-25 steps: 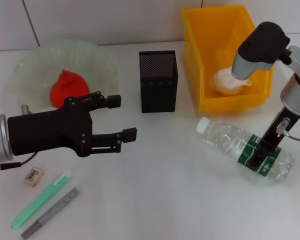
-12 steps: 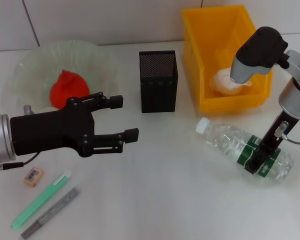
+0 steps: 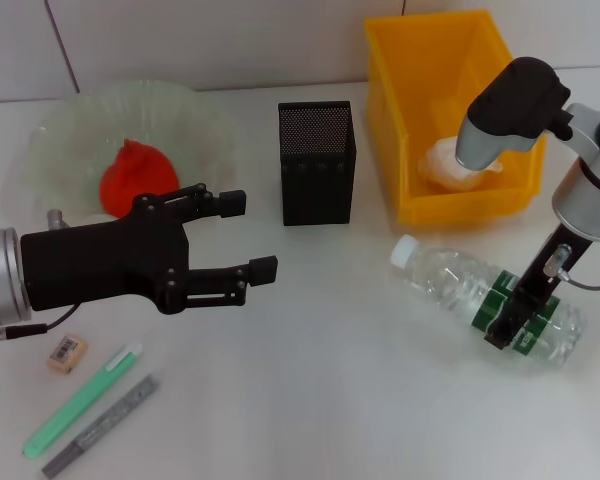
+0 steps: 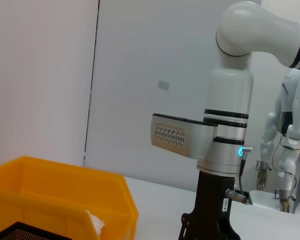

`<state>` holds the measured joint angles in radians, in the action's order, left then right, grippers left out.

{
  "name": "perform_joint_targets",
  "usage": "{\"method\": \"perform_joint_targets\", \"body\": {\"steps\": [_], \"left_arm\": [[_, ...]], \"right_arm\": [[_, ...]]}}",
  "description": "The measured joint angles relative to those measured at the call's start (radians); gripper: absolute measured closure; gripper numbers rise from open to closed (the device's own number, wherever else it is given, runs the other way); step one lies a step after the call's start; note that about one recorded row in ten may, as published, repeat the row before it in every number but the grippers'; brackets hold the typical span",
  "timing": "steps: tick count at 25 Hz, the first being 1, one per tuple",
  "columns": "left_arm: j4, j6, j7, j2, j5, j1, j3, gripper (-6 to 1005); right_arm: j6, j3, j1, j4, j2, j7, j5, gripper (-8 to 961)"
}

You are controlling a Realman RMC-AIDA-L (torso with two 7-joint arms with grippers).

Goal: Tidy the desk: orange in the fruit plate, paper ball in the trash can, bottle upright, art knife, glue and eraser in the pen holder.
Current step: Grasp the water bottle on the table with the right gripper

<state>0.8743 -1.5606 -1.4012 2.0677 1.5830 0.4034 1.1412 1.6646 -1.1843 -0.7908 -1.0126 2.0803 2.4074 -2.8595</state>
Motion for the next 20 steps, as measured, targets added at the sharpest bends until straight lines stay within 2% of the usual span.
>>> {"method": "perform_joint_targets", "body": {"steps": [20], "left_arm": [[0.0,0.0,0.001,0.0,0.0,-0.001,0.0,146]], "right_arm": [[-0.016,-0.049,-0.022,0.041,0.0,0.019,0.0,154]]}}
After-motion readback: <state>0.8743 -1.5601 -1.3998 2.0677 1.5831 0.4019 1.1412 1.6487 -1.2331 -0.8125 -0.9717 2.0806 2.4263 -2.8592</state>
